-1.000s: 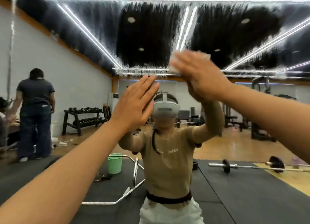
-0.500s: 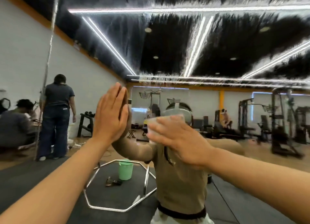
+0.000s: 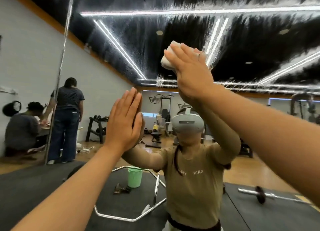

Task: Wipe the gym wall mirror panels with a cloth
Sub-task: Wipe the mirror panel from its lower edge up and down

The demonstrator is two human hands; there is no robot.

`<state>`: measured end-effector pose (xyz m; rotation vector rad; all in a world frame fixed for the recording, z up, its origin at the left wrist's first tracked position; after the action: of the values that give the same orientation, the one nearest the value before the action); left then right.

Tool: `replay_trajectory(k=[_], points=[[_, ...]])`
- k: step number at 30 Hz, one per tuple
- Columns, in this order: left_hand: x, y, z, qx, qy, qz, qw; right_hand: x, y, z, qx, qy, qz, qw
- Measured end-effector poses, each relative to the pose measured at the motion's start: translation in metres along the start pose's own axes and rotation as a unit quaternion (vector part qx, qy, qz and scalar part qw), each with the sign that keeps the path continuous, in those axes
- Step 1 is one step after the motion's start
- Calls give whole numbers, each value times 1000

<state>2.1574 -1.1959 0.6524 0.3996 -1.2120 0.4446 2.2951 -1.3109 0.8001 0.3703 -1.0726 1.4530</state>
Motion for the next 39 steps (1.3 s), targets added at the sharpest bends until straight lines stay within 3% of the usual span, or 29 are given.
replay_trajectory(k=[2,4,8,12,15,17,19,22,24,27,29,31,34,36,39], points=[[0,0,0,-6,-2,-2,1000,-11,17,-12,12,-24,-1,1000],[0,1,-1,-9,-2,-7,1000,-37,38,-33,-12,-26,63,998],[0,3,-2,-9,5,-10,1000,-128,70,-91,-66,47,181,980],[0,2,-1,4,16,-1,1000,-228,80,-144,-158,153,286,933],[-1,1,0,9,30,6,999,-240,72,-141,-156,182,323,916],[-1,0,1,19,46,7,999,-225,64,-128,-143,160,334,918],[-2,-2,2,36,64,6,997,-194,45,-106,-141,123,285,940],[-4,-5,4,50,84,12,995,-138,-4,-58,-66,25,123,990],[-4,-8,5,63,93,24,993,-119,-26,-35,-18,-13,22,1000],[-4,-14,4,70,108,42,991,-131,-22,-42,20,-49,-46,998],[-4,-16,5,59,118,49,990,-164,2,-67,15,-36,1,999],[-3,-14,6,46,125,54,990,-213,29,-103,-28,18,108,994],[-3,-12,9,39,146,57,987,-289,46,-144,-100,129,250,954],[-2,-12,12,28,157,64,985,-313,39,-148,-120,177,308,927],[0,-16,16,-2,157,82,984,-312,7,-130,-140,185,339,912]])
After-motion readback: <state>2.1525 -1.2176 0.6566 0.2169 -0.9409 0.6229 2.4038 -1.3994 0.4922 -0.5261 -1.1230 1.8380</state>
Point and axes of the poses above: each hand's wrist, its own x-axis towards the middle knuckle, its own z-axis out of the back of the hand, y = z × x, the point moved 5 cm from there along x, towards the middle knuckle, and after that the axes turned 15 degrees about y, right-handed, at the moved point
